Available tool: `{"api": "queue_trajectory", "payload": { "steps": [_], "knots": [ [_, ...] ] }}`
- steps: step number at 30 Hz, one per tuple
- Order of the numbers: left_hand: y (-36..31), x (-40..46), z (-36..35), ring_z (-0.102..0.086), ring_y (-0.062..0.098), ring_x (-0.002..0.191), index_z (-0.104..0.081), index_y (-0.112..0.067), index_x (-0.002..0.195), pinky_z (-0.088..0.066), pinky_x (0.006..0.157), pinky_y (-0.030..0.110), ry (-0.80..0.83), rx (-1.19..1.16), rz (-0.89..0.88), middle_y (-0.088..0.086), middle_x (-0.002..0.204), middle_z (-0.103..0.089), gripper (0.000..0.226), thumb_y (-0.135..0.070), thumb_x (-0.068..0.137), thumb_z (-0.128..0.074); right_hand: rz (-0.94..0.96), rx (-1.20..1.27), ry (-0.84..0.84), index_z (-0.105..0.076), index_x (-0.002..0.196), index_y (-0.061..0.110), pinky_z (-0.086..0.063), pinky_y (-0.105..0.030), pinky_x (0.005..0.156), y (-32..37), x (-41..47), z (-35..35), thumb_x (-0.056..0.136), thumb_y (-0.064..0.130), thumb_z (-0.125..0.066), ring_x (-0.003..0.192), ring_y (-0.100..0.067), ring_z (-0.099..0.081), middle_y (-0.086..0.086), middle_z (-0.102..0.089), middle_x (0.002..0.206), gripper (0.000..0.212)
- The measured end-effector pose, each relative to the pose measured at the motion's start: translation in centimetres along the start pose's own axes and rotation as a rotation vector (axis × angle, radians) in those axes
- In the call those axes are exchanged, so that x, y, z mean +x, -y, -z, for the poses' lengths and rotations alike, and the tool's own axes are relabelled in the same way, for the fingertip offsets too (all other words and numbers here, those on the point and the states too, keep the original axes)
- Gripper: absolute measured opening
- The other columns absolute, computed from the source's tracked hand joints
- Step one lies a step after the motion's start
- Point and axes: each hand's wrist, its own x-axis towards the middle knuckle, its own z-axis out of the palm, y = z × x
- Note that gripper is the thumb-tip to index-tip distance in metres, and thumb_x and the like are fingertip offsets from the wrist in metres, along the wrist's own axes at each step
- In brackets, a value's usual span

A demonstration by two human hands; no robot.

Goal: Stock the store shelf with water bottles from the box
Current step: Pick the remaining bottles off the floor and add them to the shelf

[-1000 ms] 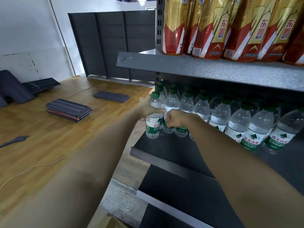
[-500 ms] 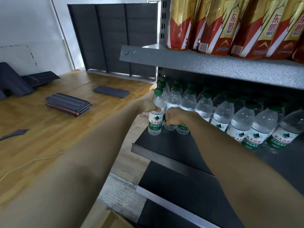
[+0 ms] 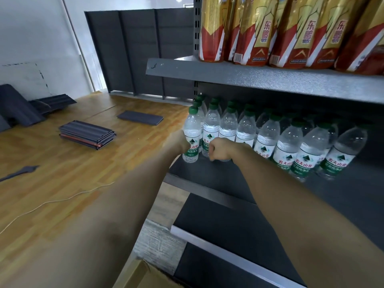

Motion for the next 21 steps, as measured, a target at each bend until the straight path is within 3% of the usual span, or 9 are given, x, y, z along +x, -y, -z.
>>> {"api": "queue_trajectory", "payload": {
  "steps": [4,8,10,12,15,18,21],
  "knots": [
    [-1.3,-2.9,-1.7,-0.056,0.029,0.085,-0.060,-0.009,0.098,-0.045,0.071,0.031,0.060,0.106,-0.029,0.007,0.100,-0.063,0.019,-0.024,0.086,-0.059,-0.004,0.003,0.018,-0.067,0.093,0.020,-0.052,-0.046,0.094,-2.3,-2.7,-1.3,0.079,0.025,-0.071,0.099,-0.026,-0.062,-0.004,-0.065,0.109,0.016],
    [-4.7,-5.8,-4.7,-0.063,0.034,0.104,-0.065,-0.003,0.113,-0.050,0.077,0.034,0.157,0.163,-0.026,0.015,0.114,-0.066,0.028,-0.017,0.089,-0.056,-0.007,0.008,0.042,-0.068,0.100,0.017,-0.052,-0.043,0.095,-5.5,-7.2,-2.8,0.083,0.023,-0.073,0.100,-0.024,-0.062,-0.003,-0.066,0.108,0.018],
    [-7.0,-7.9,-6.5,-0.064,0.033,0.107,-0.066,-0.005,0.115,-0.053,0.086,0.037,0.219,0.149,-0.001,0.014,0.116,-0.067,0.029,-0.017,0.092,-0.055,-0.021,0.010,0.069,-0.068,0.094,0.018,-0.053,-0.042,0.093,-7.8,-9.8,-3.6,0.084,0.024,-0.074,0.096,-0.023,-0.064,-0.005,-0.069,0.105,0.013],
    [-9.5,-10.3,-8.5,-0.064,0.033,0.107,-0.067,-0.006,0.114,-0.052,0.083,0.038,0.294,0.201,-0.041,0.013,0.116,-0.066,0.029,-0.021,0.092,-0.055,-0.063,0.042,0.095,-0.070,0.091,0.018,-0.055,-0.037,0.086,-10.5,-12.9,-4.3,0.082,0.025,-0.074,0.086,-0.022,-0.066,-0.007,-0.072,0.098,0.012],
    [-13.3,-13.9,-12.2,-0.063,0.034,0.106,-0.065,-0.011,0.114,-0.050,0.080,0.039,0.376,0.313,-0.147,0.012,0.116,-0.065,0.031,-0.026,0.088,-0.056,-0.077,0.125,0.039,-0.069,0.107,0.013,-0.049,-0.034,0.080,-14.3,-17.5,-5.6,0.086,0.019,-0.070,0.094,-0.023,-0.063,-0.004,-0.069,0.106,0.022],
    [-16.5,-17.4,-15.8,-0.062,0.036,0.104,-0.052,-0.019,0.125,-0.046,0.075,0.039,0.314,0.330,-0.229,0.013,0.117,-0.064,0.037,-0.028,0.090,-0.055,-0.057,0.311,-0.121,-0.061,0.104,0.013,-0.043,-0.034,0.075,-17.6,-21.5,-7.6,0.085,0.015,-0.069,0.093,-0.025,-0.060,-0.005,-0.064,0.100,0.021],
    [-18.7,-20.6,-19.1,-0.063,0.040,0.098,-0.033,-0.014,0.133,-0.041,0.067,0.039,0.231,0.248,-0.263,0.018,0.110,-0.062,0.049,-0.024,0.092,-0.056,-0.043,0.367,-0.064,-0.062,0.093,0.019,-0.049,-0.035,0.079,-21.2,-24.5,-10.3,0.082,0.013,-0.068,0.090,-0.021,-0.062,0.005,-0.062,0.091,0.014]
  ]
}}
